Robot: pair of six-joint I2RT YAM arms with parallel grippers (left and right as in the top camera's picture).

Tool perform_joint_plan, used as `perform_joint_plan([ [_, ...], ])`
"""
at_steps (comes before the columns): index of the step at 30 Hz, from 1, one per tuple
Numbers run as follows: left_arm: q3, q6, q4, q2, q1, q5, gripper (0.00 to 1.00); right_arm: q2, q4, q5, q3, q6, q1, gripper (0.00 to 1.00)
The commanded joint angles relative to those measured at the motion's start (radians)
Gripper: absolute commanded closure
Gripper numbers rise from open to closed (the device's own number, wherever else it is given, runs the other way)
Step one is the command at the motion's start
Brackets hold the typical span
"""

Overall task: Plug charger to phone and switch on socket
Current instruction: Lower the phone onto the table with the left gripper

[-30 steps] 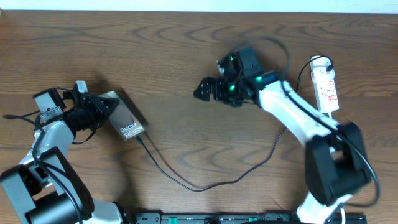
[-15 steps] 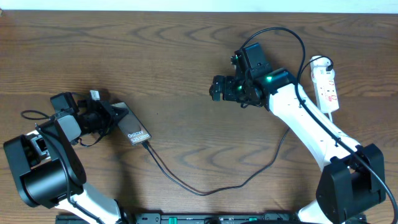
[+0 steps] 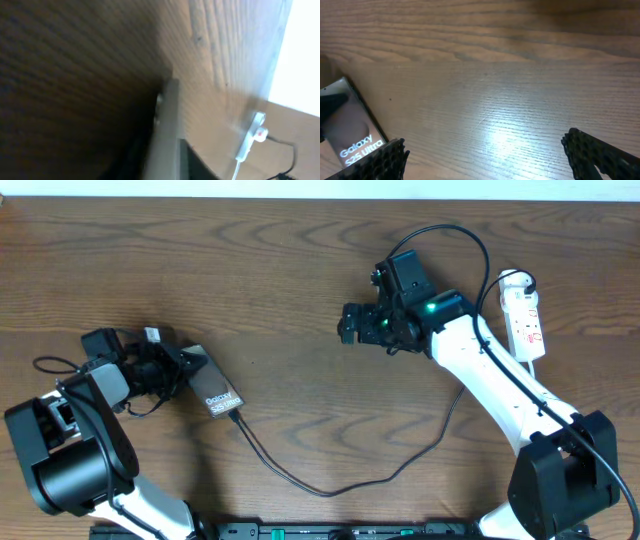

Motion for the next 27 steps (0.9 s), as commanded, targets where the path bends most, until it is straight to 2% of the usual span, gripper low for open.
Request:
perform_joint_plan([
  [1,-0.008,-0.010,-0.031,0.015,0.000,-0.100,0.68,-0.021,-0.001,0.010,0.008,0.003,0.011,0.01],
  [4,-0.008,-0.010,-0.041,0.015,0.000,-0.100,0.60,-0.021,-0.002,0.010,0.008,0.003,0.010,0.01],
  [8,-0.008,-0.010,-0.060,0.015,0.000,-0.101,0.36,-0.021,-0.002,0.010,0.008,0.003,0.010,0.01],
  [12,-0.008,-0.010,-0.092,0.015,0.000,-0.109,0.22,-0.021,-0.002,0.010,0.008,0.003,0.010,0.01],
  [21,-0.008,-0.010,-0.252,0.014,0.001,-0.328,0.10,-0.021,-0.003,0.010,0.008,0.003,0.010,0.01],
  [27,-0.008,-0.016,-0.336,0.014,0.001,-0.419,0.09,-0.021,-0.006,0.006,0.008,0.003,0.010,0.01],
])
